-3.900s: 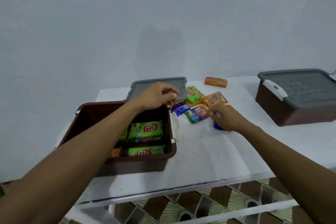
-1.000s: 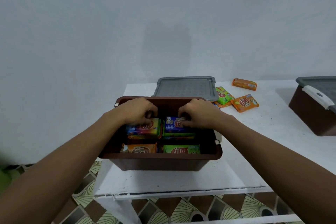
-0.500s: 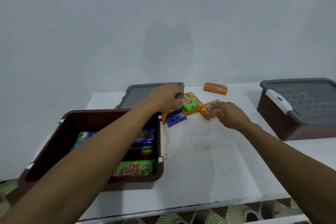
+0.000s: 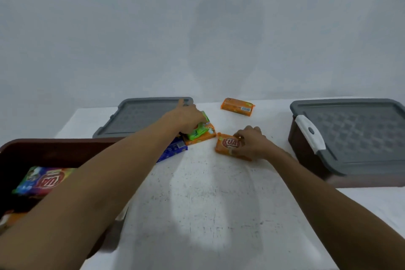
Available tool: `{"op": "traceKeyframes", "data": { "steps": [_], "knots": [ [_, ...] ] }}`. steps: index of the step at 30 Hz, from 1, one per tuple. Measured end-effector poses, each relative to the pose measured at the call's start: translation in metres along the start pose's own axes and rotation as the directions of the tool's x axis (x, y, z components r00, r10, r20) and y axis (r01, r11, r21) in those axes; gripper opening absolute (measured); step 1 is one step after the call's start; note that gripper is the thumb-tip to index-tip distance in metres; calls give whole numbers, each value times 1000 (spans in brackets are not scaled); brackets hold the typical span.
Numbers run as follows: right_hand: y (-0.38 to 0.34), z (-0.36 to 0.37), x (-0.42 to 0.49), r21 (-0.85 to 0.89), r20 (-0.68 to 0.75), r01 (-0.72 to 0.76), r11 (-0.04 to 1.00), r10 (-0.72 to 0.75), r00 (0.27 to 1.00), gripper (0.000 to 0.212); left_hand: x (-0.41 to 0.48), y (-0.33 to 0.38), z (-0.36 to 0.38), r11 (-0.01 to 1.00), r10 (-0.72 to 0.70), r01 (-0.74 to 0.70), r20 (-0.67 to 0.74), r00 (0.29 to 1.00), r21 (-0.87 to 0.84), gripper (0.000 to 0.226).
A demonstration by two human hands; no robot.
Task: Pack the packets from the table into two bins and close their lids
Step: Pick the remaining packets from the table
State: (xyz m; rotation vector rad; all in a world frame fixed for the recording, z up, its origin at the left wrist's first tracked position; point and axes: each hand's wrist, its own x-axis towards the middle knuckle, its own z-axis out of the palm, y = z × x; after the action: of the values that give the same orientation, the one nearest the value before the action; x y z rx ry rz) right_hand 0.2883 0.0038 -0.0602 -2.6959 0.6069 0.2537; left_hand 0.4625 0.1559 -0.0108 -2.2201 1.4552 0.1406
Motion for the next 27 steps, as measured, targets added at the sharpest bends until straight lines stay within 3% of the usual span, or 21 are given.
{"op": "traceKeyframes", "data": {
  "steps": [7,12,15,18,23,27],
  "knots": [
    [8,-5,-16,222,98,6,975,-29,995,56,8,-4,-7,991,93,-85,82,992,-100,50],
    [13,-9,-27,242,128,-13,970,-19,992,51,11,11,-9,923,192,-197,-50,980,-331,37],
    [13,-14,-40,444,154,-86,892,18,988,45,3,22,-8,804,179,-227,-141,974,-550,26],
    [7,-20,-51,587,160,-144,797,61,985,35,-17,22,-16,609,115,-237,-211,971,-757,15],
    [-32,-32,-67,708,83,-104,698,63,995,18,-65,-12,-32,366,41,-104,-95,995,-925,29],
    [-89,-38,-74,729,17,-15,684,4,1000,16,-127,-58,-24,292,-35,-50,-63,997,-955,15]
  ]
}}
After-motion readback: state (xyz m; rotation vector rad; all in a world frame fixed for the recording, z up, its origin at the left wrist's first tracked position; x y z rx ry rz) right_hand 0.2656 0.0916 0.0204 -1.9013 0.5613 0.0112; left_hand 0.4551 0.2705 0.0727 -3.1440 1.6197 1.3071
